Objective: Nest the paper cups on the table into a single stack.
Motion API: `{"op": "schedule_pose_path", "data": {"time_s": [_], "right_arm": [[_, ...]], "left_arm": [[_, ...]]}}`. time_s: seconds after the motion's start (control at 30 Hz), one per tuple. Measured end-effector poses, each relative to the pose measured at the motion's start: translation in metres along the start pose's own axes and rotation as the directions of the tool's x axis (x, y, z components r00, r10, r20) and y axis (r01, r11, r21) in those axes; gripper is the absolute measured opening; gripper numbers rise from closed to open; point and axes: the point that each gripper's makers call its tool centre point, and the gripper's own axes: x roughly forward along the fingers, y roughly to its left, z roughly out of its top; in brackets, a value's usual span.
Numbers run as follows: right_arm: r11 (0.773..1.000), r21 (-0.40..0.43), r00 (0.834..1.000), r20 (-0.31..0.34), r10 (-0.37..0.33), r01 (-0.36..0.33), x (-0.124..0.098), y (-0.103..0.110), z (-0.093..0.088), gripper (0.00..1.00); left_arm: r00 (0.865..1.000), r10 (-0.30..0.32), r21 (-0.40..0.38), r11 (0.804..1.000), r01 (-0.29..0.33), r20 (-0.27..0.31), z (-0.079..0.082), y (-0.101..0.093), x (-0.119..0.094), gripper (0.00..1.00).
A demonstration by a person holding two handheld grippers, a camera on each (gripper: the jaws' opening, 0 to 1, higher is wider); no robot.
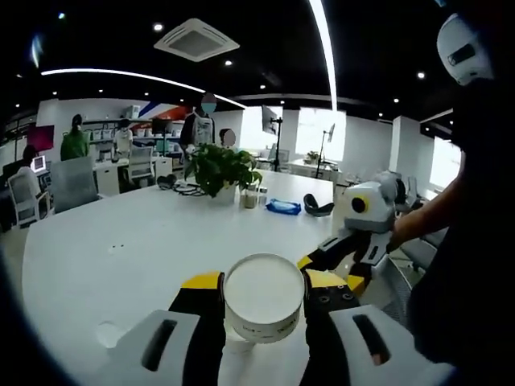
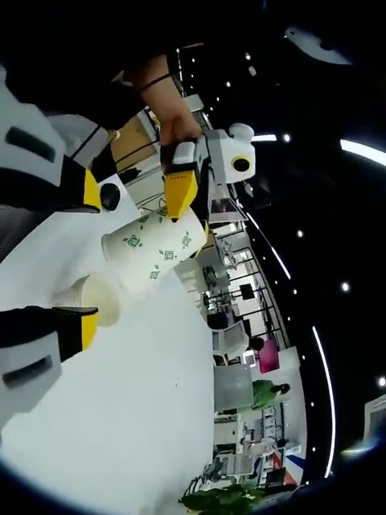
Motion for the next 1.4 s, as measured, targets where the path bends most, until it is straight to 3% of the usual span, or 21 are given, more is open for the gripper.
{"op": "schedule_pose_path", "data": {"time_s": [0.2,0.53,0.83,1.0,1.4], "right_arm": [[0.999,0.002,0.999,0.007,0.045,-0.045,0.007,0.011,0.002,0.45],[0.997,-0.059,0.998,-0.011,0.054,-0.054,0.008,0.014,0.002,0.45],[0.995,0.042,0.996,0.03,0.085,-0.086,-0.001,0.012,0.011,0.39],[0.991,0.075,0.992,0.058,0.109,-0.113,-0.004,0.015,0.018,0.32],[0.949,0.239,0.965,0.208,0.157,-0.206,-0.011,0.024,0.051,0.09]], "left_arm": [[1.0,-0.022,0.008,1.0,0.022,0.002,0.002,-0.009,0.004,0.36],[0.999,-0.051,0.023,0.998,0.051,-0.015,-0.005,-0.014,0.007,0.36],[0.993,-0.091,0.039,0.995,0.095,-0.081,-0.021,-0.015,0.0,0.36],[0.989,-0.121,0.005,0.993,0.122,-0.085,-0.029,-0.015,-0.007,0.36],[0.978,-0.165,-0.021,0.986,0.164,-0.126,-0.049,-0.024,-0.007,0.36]]}}
